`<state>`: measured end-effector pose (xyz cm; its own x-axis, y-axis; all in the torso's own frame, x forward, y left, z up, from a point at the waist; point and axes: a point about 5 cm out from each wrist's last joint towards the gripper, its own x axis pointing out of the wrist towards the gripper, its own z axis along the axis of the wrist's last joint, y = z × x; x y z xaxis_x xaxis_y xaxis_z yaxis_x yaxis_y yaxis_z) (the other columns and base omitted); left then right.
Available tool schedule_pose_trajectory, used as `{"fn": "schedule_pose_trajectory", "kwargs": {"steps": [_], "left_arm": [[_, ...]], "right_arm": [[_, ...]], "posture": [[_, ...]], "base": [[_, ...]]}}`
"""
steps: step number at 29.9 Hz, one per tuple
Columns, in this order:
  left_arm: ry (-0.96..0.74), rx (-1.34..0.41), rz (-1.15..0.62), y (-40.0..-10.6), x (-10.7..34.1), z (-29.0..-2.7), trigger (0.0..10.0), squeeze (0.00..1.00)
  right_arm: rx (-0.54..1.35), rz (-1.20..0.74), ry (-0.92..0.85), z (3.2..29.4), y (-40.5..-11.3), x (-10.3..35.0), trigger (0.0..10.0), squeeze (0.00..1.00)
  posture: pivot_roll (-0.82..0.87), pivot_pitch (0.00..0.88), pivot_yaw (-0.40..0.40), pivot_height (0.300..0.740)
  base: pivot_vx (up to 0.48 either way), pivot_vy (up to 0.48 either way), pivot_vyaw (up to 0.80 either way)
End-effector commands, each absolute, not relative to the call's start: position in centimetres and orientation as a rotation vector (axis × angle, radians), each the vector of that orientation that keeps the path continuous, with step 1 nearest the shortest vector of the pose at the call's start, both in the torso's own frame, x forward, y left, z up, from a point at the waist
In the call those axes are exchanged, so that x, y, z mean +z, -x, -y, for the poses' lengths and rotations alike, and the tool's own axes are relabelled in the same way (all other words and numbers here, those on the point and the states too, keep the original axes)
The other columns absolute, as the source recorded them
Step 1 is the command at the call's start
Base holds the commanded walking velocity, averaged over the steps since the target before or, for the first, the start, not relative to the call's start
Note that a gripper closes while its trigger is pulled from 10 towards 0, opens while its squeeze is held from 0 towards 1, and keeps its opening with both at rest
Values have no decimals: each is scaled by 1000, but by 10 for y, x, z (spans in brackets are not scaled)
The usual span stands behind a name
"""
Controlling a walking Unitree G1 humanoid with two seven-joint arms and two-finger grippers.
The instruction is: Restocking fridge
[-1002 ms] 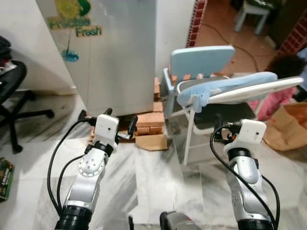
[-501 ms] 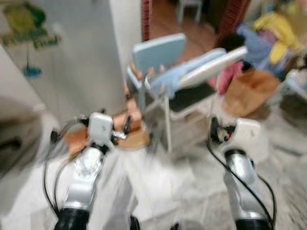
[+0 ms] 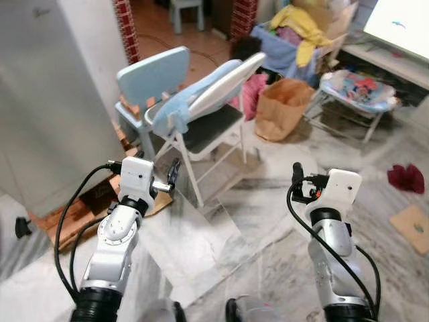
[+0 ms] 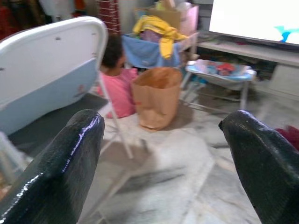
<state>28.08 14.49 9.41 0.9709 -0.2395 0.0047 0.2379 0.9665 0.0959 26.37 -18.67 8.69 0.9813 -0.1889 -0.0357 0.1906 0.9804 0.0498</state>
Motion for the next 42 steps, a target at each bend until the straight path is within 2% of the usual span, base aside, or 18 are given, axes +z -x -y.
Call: {"fn": "schedule_pose_trajectory", "kwargs": {"steps": [1,30,38,42], "left_arm": [[-110,-248,18,-281,95,-147,10000,0],[-116,-245,11,-283,94,-145,10000,0],[-107,-166,-1,-275,89,-153,10000,0],[-99,-115,-3,-269,85,-156,10000,0]], "right_arm": [[-193,-23,-54,185,-265,88,10000,0],[-192,-17,-42,186,-266,89,10000,0],[-158,-20,-25,188,-267,90,10000,0],[-114,-24,-7,186,-274,91,10000,0]], "posture": [[-55,96,25,740],[-61,86,23,740],[-37,72,-36,740],[-14,62,-83,740]], "base": [[0,0,-800],[0,0,-800],[0,0,-779],[0,0,0]]}}
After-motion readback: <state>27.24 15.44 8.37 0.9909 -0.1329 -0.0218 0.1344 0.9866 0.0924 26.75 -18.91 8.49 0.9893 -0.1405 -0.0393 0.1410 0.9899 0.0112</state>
